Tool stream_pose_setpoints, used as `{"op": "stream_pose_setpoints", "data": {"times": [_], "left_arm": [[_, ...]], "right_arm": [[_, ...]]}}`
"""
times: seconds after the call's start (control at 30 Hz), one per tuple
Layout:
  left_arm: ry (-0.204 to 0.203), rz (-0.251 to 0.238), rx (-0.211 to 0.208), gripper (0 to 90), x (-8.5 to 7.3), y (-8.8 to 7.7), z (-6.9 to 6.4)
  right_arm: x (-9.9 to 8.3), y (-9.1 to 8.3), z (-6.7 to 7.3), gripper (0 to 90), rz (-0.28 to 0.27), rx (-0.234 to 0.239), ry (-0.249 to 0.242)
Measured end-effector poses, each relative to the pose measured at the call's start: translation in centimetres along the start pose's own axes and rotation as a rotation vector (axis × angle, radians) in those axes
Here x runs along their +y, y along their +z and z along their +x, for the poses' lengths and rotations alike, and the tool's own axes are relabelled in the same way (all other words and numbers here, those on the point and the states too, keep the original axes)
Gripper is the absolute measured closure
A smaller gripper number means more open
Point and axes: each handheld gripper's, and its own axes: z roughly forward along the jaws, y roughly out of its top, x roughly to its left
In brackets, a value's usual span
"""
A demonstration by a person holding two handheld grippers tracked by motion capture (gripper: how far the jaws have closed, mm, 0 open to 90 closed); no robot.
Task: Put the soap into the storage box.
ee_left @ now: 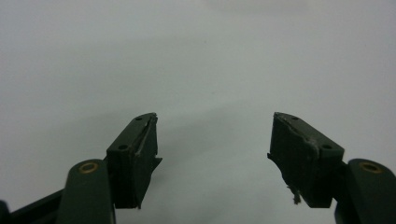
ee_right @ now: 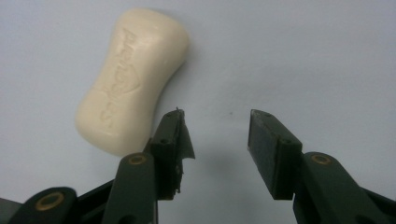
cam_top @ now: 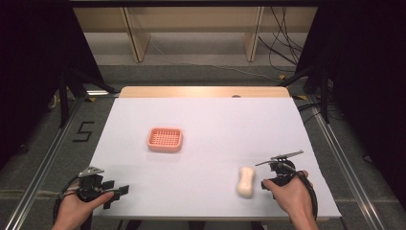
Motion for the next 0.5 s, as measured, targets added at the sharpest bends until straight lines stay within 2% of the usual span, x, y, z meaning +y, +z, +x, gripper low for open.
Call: {"op": "stream_pose_setpoints", "data": {"times": [0.03,0.17,0.27,0.43,0.5], "left_arm": [[-0.003,0.002,-0.006,31.8,-0.1,0.2,-0.3],[0.019,0.004,-0.004,31.8,0.0,0.2,-0.5],[0.016,0.000,-0.013,31.8,-0.2,0.3,-0.6],[0.027,0.013,-0.012,31.9,-0.1,0.4,-0.4],[0.027,0.012,-0.012,31.9,-0.1,0.4,-0.4]], "right_arm": [[0.3,0.0,0.7,56.6,0.020,0.030,0.030],[0.6,0.0,1.6,56.1,0.024,0.025,0.015],[0.9,-0.2,2.7,54.2,0.025,0.035,0.020],[1.6,0.0,3.6,49.5,0.034,0.045,0.017],[1.7,0.2,3.8,49.1,0.043,0.036,0.023]]}}
